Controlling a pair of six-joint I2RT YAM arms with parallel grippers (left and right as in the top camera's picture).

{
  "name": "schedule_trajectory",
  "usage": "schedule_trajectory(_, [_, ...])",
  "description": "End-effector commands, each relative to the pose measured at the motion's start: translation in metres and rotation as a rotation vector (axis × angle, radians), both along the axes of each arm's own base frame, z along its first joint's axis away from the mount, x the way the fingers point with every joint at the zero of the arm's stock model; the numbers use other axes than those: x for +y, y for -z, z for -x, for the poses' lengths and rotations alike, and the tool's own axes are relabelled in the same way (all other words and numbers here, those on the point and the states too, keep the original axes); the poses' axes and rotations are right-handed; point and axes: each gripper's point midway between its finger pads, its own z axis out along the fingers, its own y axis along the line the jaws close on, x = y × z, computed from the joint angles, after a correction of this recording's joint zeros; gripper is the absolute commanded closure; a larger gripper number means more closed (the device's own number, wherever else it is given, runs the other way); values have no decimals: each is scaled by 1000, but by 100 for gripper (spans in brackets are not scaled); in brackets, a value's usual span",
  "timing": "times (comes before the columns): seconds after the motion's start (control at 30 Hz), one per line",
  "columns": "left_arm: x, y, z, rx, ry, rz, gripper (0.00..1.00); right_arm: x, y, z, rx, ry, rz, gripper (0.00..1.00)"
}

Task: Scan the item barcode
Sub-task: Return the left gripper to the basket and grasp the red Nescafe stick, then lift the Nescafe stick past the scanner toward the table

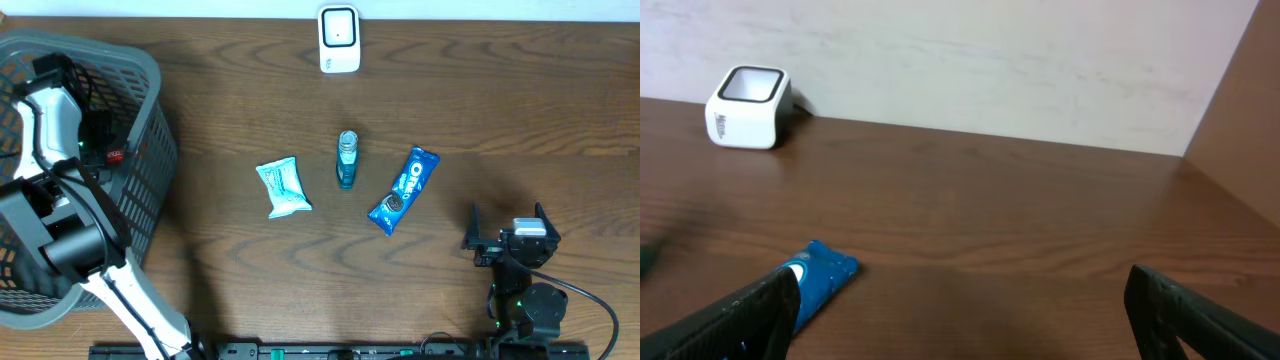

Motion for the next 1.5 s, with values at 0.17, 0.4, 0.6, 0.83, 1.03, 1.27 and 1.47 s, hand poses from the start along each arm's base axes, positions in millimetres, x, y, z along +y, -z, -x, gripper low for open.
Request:
schedule_trajectory(0.17, [3,37,4,66,-13,11,2,1,0,0,-1,-3,-11,1])
schedule_trajectory(0.4, [0,66,8,117,0,42,2,1,0,0,-1,-3,-11,1])
schedule_trajectory(0.6, [-8,72,24,192,41,77,92,1,0,0,-1,-3,-11,1])
schedule_trajectory(0.83, [-14,64,39,247,41,105,93,1,0,0,-1,-3,-11,1])
schedule_trajectory(1.03, [-13,8,38,181,40,66,93,1,0,0,-1,-3,-11,1])
schedule_trajectory(1.27, [-12,-113,38,-83,66,-76,93,1,0,0,-1,-3,-11,1])
schedule_trajectory(1.47, [-36,-229,64,-383,112,-187,93,1,0,0,-1,-3,-11,1])
